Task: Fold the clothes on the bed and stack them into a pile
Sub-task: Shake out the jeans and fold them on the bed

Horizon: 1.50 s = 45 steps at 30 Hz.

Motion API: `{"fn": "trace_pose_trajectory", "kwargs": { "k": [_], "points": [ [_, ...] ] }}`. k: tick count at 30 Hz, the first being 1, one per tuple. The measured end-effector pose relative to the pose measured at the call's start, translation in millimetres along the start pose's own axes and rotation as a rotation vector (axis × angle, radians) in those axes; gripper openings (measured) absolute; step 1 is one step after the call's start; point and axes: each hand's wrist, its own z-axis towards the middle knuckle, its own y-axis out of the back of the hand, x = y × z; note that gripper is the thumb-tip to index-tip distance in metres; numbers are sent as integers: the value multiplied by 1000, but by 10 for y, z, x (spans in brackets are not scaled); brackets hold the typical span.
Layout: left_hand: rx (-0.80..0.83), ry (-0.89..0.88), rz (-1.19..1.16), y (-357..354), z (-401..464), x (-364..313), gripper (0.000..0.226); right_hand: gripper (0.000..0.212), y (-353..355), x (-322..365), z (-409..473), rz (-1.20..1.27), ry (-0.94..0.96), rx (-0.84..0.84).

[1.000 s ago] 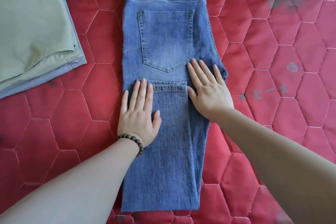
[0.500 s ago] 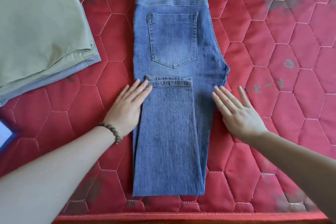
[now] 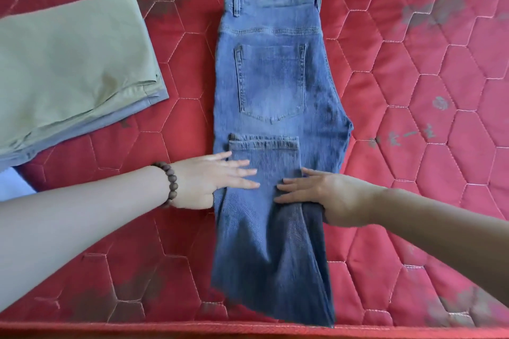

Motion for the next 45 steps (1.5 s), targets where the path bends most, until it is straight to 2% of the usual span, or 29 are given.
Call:
{"fn": "trace_pose_trajectory", "kwargs": {
  "k": [1, 2, 3, 4, 5, 6, 7, 9, 11, 13, 16, 20, 22, 23, 25, 28, 32, 33, 35, 37, 41, 42, 45],
  "points": [
    [31, 41, -168, 20, 19, 16, 85, 63, 98, 72, -56, 195, -41, -13],
    [7, 161, -398, 53, 40, 26, 72, 55, 213, 98, -124, 371, -90, -32],
    [-98, 331, -653, 93, 66, 37, 60, 42, 337, 101, -166, 522, -142, -85],
    [-273, 447, -884, 144, 96, 47, 47, 27, 443, 48, -160, 622, -226, -163],
    [-474, 480, -1083, 204, 117, 56, 35, 26, 549, -25, -112, 710, -348, -238],
    [-648, 486, -1254, 284, 133, 54, 28, 36, 606, -143, -26, 850, -490, -320],
    [-744, 497, -1412, 352, 145, 49, 28, 47, 632, -231, 74, 1045, -599, -416],
    [-790, 592, -1608, 401, 188, 71, 34, 49, 598, -383, 286, 1298, -738, -573],
    [-806, 689, -1643, 373, 241, 107, 25, 38, 496, -471, 387, 1354, -770, -611],
    [-836, 730, -1596, 329, 292, 140, 15, 30, 395, -526, 376, 1365, -717, -613],
    [-839, 736, -1527, 358, 316, 178, 6, 23, 353, -579, 377, 1299, -702, -622],
    [-904, 679, -1507, 519, 406, 290, 5, 11, 495, -639, 455, 1524, -607, -728],
    [-976, 647, -1433, 608, 478, 308, 7, 7, 591, -672, 526, 1538, -565, -789],
    [-1007, 641, -1374, 621, 510, 306, 9, 7, 622, -664, 567, 1502, -540, -817],
    [-1041, 619, -1285, 596, 534, 293, 12, 22, 643, -614, 621, 1416, -486, -884],
    [-1103, 553, -1231, 631, 492, 268, 15, 34, 704, -555, 591, 1295, -325, -992],
    [-1244, 488, -1221, 878, 476, 382, 17, 39, 995, -658, 556, 1162, -177, -1052],
    [-1243, 520, -1213, 913, 505, 439, 16, 38, 1030, -708, 596, 1154, -201, -1053],
    [-1150, 692, -1140, 909, 574, 562, 15, 33, 1033, -781, 701, 1143, -361, -1053],
    [-1040, 834, -1088, 891, 607, 645, 28, 25, 954, -843, 791, 1197, -495, -1015],
    [-927, 874, -1181, 946, 587, 734, 37, 8, 869, -900, 813, 1208, -545, -1001],
    [-906, 861, -1283, 962, 553, 737, 44, 4, 866, -907, 796, 1193, -555, -1009],
    [-743, 696, -1930, 968, 371, 728, 74, 29, 880, -907, 703, 1272, -653, -929]
  ]
}}
